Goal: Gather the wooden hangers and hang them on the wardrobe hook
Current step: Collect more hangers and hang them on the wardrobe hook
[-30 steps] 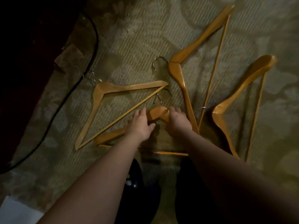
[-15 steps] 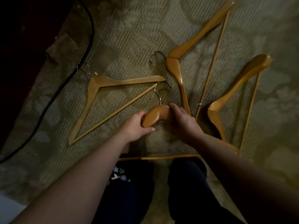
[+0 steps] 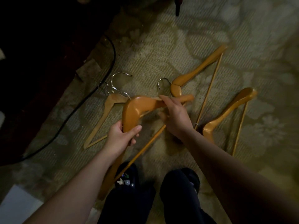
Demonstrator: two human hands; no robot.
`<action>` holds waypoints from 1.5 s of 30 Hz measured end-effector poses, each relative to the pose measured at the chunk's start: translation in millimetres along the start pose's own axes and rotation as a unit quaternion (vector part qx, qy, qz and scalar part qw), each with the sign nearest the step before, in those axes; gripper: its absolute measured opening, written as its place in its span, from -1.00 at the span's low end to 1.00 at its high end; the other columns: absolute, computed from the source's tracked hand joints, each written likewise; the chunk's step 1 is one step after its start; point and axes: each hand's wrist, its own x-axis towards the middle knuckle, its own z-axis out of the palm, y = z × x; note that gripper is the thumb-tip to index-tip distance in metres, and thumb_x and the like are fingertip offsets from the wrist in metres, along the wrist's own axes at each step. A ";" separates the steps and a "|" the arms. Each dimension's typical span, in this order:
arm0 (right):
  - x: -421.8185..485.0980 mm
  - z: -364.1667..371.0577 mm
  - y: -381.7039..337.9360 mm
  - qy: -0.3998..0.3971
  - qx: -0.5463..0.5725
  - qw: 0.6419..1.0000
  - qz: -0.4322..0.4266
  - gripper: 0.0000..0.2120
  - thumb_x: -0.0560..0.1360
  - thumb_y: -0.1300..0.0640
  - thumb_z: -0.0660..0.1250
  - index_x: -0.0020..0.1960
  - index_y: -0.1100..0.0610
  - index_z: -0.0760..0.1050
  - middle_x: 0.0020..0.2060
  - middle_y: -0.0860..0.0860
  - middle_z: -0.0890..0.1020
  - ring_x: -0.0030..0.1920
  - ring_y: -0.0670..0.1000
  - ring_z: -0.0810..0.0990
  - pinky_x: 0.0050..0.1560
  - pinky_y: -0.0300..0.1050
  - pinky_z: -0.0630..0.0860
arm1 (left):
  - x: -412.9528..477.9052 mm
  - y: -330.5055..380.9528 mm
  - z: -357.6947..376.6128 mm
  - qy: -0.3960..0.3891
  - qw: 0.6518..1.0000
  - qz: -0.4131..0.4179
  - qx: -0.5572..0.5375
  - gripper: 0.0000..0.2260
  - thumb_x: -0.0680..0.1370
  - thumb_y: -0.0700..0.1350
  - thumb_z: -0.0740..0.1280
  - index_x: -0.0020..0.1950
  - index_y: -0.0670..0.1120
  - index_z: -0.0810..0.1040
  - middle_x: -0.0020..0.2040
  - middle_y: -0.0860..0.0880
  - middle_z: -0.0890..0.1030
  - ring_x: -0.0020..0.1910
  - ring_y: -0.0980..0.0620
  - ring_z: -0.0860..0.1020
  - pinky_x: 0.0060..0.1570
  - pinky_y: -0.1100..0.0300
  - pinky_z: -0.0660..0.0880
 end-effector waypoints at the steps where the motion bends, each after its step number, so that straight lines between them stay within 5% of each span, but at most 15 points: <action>1: 1.8 -0.3 1.4 0.015 0.005 1.000 0.015 -0.48 0.45 0.20 0.35 0.39 0.15 0.34 0.30 0.13 0.46 0.31 0.16 0.41 0.30 0.13 0.38 | -1.5 3.6 -2.0 0.023 1.000 0.010 -0.013 -0.94 0.48 -0.19 0.39 -0.12 -0.09 0.52 -0.36 -0.03 0.55 -0.57 0.20 0.45 -0.52 0.36 0.43; 10: 23.4 32.1 57.8 -0.007 0.021 0.972 0.233 -0.39 0.47 0.07 0.35 0.45 0.07 0.19 0.38 0.12 0.32 0.38 0.17 0.30 0.32 0.18 0.38 | 32.2 -2.7 -5.4 0.153 0.987 0.005 -0.040 -0.87 0.49 -0.07 0.37 -0.15 -0.13 0.53 -0.37 -0.03 0.49 -0.40 0.08 0.48 -0.32 0.22 0.42; 17: 48.9 62.3 100.5 0.058 -0.005 0.947 0.315 -0.42 0.48 0.13 0.34 0.42 0.10 0.20 0.35 0.14 0.30 0.33 0.20 0.32 0.24 0.18 0.41 | 68.2 -41.6 7.5 0.126 0.991 -0.031 -0.019 -0.92 0.48 -0.08 0.38 -0.20 -0.05 0.56 -0.33 -0.01 0.57 -0.31 0.06 0.55 -0.28 0.20 0.43; 21: 52.8 68.4 116.2 0.033 0.057 0.920 0.386 -0.57 0.52 0.13 0.26 0.36 0.00 0.25 0.21 0.15 0.50 0.18 0.24 0.52 0.17 0.24 0.48 | 82.7 -58.0 5.2 0.096 0.995 -0.040 -0.006 -0.91 0.47 -0.11 0.39 -0.24 0.01 0.57 -0.32 -0.01 0.60 -0.27 0.05 0.57 -0.16 0.15 0.48; 26: 48.8 65.7 109.3 0.052 0.185 0.909 0.369 -0.61 0.53 0.21 0.23 0.33 -0.02 0.31 0.15 0.13 0.54 0.14 0.20 0.56 0.16 0.24 0.50 | 83.7 -53.2 2.5 0.098 0.994 -0.041 -0.005 -0.89 0.48 -0.14 0.39 -0.25 0.00 0.57 -0.34 0.01 0.59 -0.34 0.11 0.56 -0.20 0.18 0.47; 30: 36.6 48.8 86.4 0.057 0.259 0.896 0.356 -0.62 0.55 0.26 0.19 0.34 0.06 0.31 0.02 0.03 0.53 -0.03 0.03 0.56 0.03 0.02 0.56 | 65.4 -33.2 3.0 0.097 0.995 -0.036 0.012 -0.91 0.49 -0.12 0.37 -0.22 -0.02 0.56 -0.31 -0.01 0.57 -0.31 0.07 0.54 -0.20 0.17 0.45; 34: 14.4 25.5 59.9 0.051 0.261 0.900 0.346 -0.67 0.55 0.23 0.20 0.30 0.10 0.34 0.04 0.14 0.53 0.01 0.13 0.57 0.06 0.14 0.57 | 37.1 -8.6 -3.7 0.098 0.994 -0.038 0.030 -0.89 0.52 -0.07 0.33 -0.16 -0.07 0.58 -0.26 -0.02 0.59 -0.24 0.06 0.56 -0.22 0.22 0.44; 38: -12.5 -2.1 41.9 0.011 0.297 0.890 0.346 -0.76 0.57 0.24 0.17 0.23 0.13 0.35 -0.08 0.08 0.49 -0.16 -0.01 0.51 -0.22 -0.17 0.49 | 10.9 4.1 -12.3 0.094 0.994 -0.038 0.032 -0.89 0.52 -0.08 0.34 -0.14 -0.10 0.58 -0.30 -0.01 0.58 -0.29 0.06 0.54 -0.20 0.19 0.45; 45: -34.6 15.2 44.4 -0.057 0.270 0.881 0.385 -0.73 0.56 0.23 0.20 0.25 0.13 0.36 0.08 0.10 0.52 0.10 0.10 0.54 0.14 0.06 0.52 | -5.7 -15.4 -7.0 0.083 0.995 -0.035 0.048 -0.90 0.52 -0.10 0.34 -0.15 -0.10 0.56 -0.30 -0.01 0.57 -0.32 0.08 0.52 -0.30 0.26 0.41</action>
